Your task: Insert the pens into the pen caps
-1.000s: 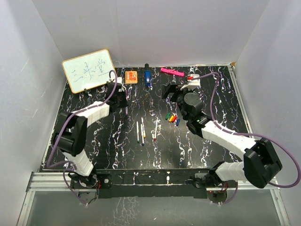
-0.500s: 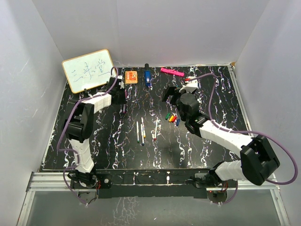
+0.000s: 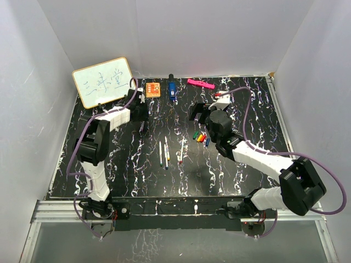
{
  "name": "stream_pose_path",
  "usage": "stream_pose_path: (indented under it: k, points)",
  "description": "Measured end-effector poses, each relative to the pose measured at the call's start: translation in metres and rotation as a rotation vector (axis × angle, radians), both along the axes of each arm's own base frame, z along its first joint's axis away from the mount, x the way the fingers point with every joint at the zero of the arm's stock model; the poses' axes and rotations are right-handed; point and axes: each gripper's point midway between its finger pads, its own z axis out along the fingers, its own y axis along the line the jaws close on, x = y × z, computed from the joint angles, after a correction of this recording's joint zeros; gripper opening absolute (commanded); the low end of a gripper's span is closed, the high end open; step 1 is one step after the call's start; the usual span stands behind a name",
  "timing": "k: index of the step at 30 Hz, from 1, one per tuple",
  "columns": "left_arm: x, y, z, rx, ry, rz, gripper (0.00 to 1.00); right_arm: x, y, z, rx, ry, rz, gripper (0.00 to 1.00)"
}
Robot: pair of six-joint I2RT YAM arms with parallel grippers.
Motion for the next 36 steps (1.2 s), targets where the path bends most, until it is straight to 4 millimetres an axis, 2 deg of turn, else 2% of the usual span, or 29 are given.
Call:
stream_pose_path:
  k: [4, 9, 14, 16, 22, 25, 29, 36]
  points:
    - [-0.001, 0.0, 0.009, -0.002, -0.01, 0.0, 0.39, -0.002, -0.003, -0.01, -0.009, 0.017, -0.007, 0.89]
    - [-0.002, 0.0, 0.037, -0.022, -0.057, -0.002, 0.38, -0.003, -0.005, -0.019, -0.005, 0.045, -0.025, 0.91]
    - [-0.032, -0.005, 0.061, -0.081, -0.079, -0.025, 0.35, -0.006, -0.007, -0.029, -0.009, 0.084, -0.032, 0.93]
    - [-0.049, -0.01, 0.061, -0.087, -0.06, -0.044, 0.35, -0.007, -0.007, -0.033, -0.013, 0.097, -0.033, 0.9]
    - [-0.11, -0.054, 0.049, -0.058, 0.024, -0.182, 0.35, -0.009, -0.009, -0.041, -0.024, 0.12, -0.035, 0.86]
    - [-0.132, -0.069, 0.045, -0.043, 0.07, -0.234, 0.35, -0.008, -0.008, -0.05, -0.034, 0.143, -0.038, 0.84]
    - [-0.149, -0.067, 0.038, -0.006, 0.126, -0.233, 0.35, -0.008, -0.008, -0.061, -0.045, 0.171, -0.04, 0.83]
    - [-0.166, -0.068, 0.029, 0.049, 0.181, -0.227, 0.34, -0.01, -0.011, -0.066, -0.054, 0.187, -0.052, 0.8]
